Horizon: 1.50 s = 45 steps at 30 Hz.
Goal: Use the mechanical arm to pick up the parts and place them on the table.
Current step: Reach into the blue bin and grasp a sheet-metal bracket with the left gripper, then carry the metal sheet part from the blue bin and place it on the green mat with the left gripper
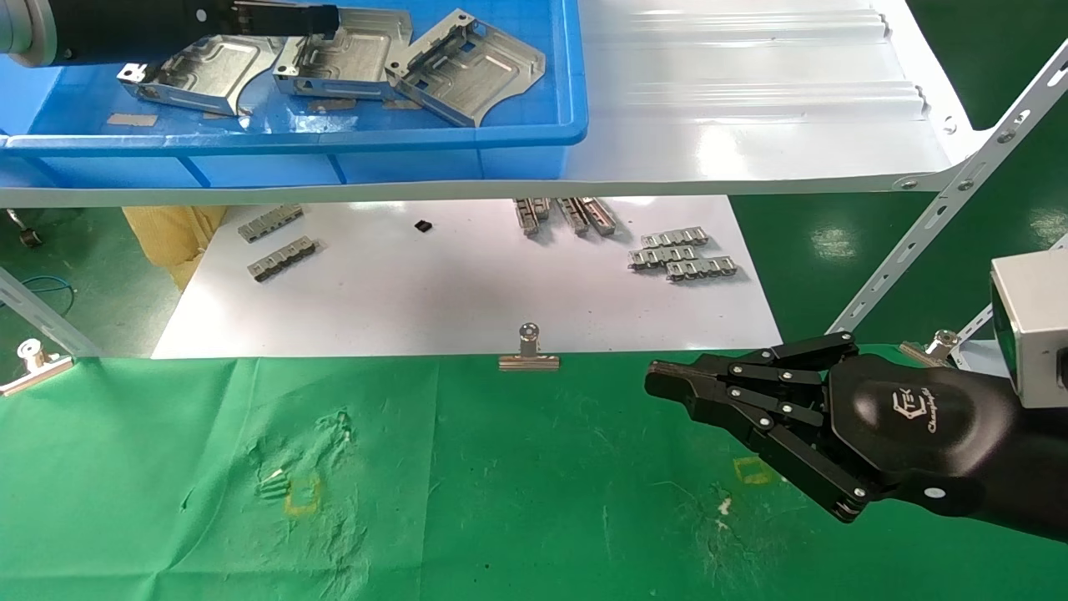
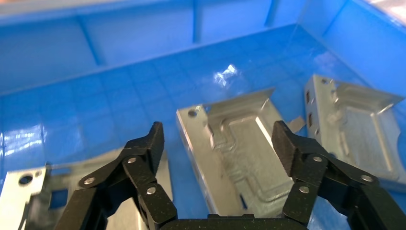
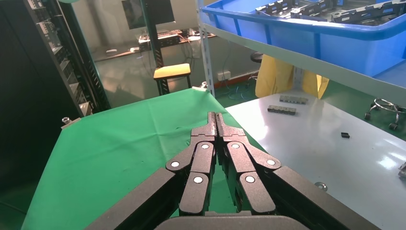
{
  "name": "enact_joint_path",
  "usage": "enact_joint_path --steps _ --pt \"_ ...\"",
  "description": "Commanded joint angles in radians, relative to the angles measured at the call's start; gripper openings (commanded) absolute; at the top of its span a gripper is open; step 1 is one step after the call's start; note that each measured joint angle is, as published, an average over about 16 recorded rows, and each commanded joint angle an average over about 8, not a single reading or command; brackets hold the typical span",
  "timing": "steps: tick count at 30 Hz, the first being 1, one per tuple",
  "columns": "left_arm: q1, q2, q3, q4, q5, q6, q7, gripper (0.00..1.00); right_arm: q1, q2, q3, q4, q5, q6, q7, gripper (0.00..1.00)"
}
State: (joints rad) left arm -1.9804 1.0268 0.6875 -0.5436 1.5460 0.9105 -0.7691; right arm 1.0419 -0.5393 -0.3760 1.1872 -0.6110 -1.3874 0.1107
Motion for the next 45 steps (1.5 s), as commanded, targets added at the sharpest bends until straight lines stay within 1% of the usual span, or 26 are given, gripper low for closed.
enact_joint_path --steps 1,16,30,34,38,41,45 --pt "0.0 -0.003 0.006 -0.002 0.01 0.002 -0.015 0.0 0.0 0.0 0.0 0.0 0.0 0.0 0.0 0.0" --pt "0.018 -0.002 0.033 -0.02 0.055 -0.016 -0.074 0.0 0.0 0.0 0.0 0.0 0.0 0.0 0.0 0.0" --pt "0.025 -0.011 0.028 -0.047 0.057 -0.043 -0.08 0.0 0.0 0.0 0.0 0.0 0.0 0.0 0.0 0.0" --pt "0.031 -0.026 0.003 -0.088 0.028 -0.067 -0.062 0.0 0.0 0.0 0.0 0.0 0.0 0.0 0.0 0.0" --pt "0.048 -0.059 -0.036 -0.166 -0.03 -0.074 -0.024 0.0 0.0 0.0 0.0 0.0 0.0 0.0 0.0 0.0" --pt "0.072 -0.097 -0.071 -0.237 -0.094 -0.044 0.02 0.0 0.0 0.0 0.0 0.0 0.0 0.0 0.0 0.0" --pt "0.115 -0.158 -0.114 -0.33 -0.191 0.041 0.102 0.0 0.0 0.0 0.0 0.0 0.0 0.0 0.0 0.0"
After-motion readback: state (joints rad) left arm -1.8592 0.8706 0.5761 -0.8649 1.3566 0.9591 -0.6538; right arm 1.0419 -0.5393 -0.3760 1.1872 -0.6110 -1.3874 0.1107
